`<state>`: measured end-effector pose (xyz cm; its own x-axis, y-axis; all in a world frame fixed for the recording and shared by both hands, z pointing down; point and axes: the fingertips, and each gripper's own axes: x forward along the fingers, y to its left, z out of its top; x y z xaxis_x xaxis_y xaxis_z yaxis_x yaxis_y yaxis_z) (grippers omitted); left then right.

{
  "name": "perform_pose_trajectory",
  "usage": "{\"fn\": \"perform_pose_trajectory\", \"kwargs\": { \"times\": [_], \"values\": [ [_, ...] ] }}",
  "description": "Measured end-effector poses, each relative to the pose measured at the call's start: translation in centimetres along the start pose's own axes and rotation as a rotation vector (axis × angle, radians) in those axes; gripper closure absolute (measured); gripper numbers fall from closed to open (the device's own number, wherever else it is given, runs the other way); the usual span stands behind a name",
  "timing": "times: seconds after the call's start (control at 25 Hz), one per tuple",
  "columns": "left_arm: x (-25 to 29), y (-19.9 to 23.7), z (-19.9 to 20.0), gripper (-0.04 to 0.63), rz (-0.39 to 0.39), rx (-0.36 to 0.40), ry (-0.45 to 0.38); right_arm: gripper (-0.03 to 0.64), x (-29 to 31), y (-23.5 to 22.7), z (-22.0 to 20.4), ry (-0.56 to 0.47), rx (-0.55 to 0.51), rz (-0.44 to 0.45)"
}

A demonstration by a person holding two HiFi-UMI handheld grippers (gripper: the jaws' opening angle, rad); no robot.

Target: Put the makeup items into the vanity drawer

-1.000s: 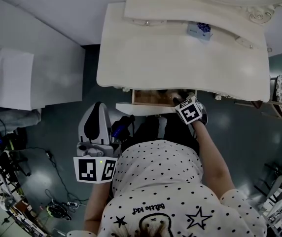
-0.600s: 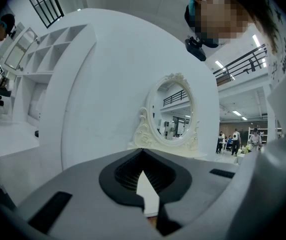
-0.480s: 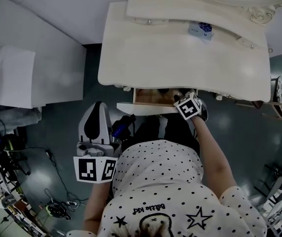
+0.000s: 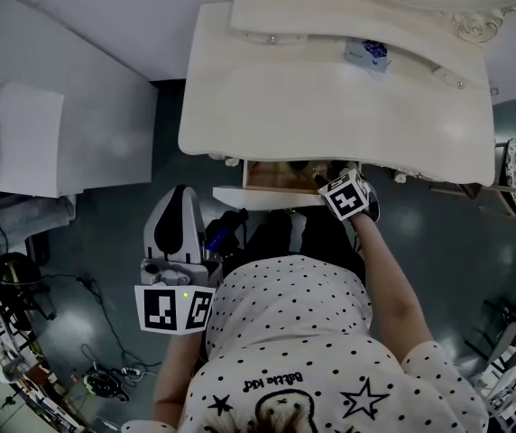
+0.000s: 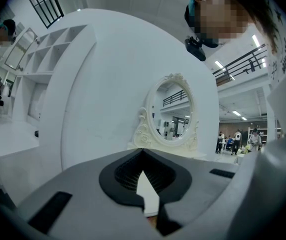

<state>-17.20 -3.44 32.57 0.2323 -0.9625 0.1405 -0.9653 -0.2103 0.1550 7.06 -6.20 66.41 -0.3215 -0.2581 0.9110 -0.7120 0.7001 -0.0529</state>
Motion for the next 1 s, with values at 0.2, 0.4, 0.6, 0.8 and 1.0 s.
{"fn": "perform_pose_trajectory", "kwargs": {
  "times": [0.2,0.4,0.6,0.8,1.0],
  "values": [
    [-0.1,-0.2,0.2,0.586,-0.005,0.004,-0.005,0.422,-0.5,-0.2,0.1,-0.019,0.009,-0.008],
    [-0.2,-0.3,0.2,0.586,-0.010,0.004,-0.008,0.423,-0.9,-0.3,0.2,-0.035,0.048,-0.021],
    [-0.4,-0.4,0.3,0.586,-0.012,0.003,-0.010,0.425,-1.4,-0.3,-0.2,-0.040,0.073,-0.024],
    [-0.6,-0.6,0.3,0.586,-0.017,0.005,-0.011,0.460,-2.7,-0.6,0.2,-0.097,0.108,-0.046],
    [-0.8,-0.6,0.4,0.586,-0.017,0.007,-0.014,0.525,-5.0,-0.4,0.9,-0.194,0.189,-0.078]
  ]
}}
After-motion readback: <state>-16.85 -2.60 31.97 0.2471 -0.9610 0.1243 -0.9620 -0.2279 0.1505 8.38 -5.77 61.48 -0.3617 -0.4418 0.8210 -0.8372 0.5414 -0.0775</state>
